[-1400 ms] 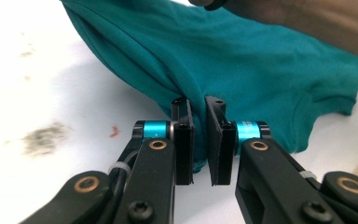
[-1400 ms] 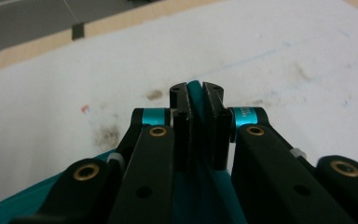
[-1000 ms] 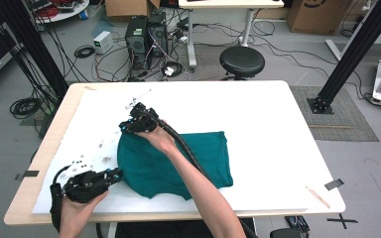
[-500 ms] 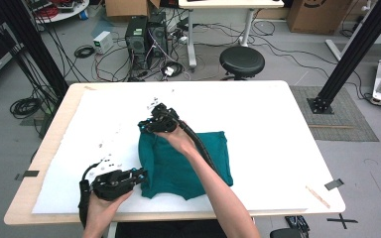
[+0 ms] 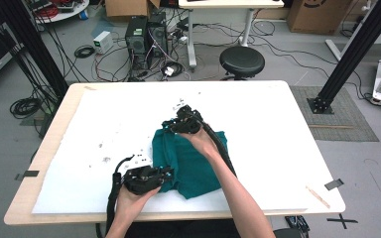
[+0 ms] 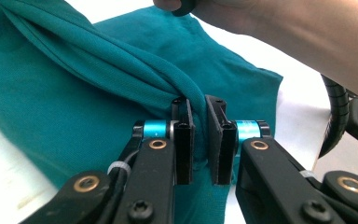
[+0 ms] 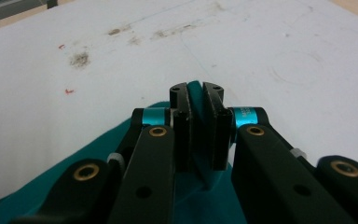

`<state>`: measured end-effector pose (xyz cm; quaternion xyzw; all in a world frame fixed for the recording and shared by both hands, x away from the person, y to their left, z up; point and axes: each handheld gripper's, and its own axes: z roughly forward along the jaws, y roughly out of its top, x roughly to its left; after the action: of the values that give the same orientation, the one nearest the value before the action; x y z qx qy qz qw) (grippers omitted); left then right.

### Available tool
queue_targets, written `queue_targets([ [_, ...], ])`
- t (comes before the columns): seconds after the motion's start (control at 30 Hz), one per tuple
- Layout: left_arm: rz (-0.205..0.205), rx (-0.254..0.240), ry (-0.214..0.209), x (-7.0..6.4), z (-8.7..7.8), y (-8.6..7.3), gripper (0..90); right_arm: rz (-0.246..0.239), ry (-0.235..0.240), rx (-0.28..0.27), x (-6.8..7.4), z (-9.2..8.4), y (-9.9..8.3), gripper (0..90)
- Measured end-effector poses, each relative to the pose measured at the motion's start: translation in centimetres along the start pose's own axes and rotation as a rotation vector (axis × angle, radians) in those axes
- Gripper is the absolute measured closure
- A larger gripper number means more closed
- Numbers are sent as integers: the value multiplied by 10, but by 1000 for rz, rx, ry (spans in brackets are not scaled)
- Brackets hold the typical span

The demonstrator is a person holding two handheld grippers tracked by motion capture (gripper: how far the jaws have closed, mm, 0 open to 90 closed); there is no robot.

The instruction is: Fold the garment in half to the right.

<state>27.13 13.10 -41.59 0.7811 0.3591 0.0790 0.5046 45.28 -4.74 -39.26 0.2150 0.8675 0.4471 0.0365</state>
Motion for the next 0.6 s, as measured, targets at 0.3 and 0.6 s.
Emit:
queue_targets([
  [0.3, 19, 23, -31, -13, 25, 9, 822, 10, -46, 15, -10, -23, -17, 843],
  [0.6, 34, 38, -43, -27, 53, 18, 822, 39, -85, 22, -24, -43, -36, 844],
])
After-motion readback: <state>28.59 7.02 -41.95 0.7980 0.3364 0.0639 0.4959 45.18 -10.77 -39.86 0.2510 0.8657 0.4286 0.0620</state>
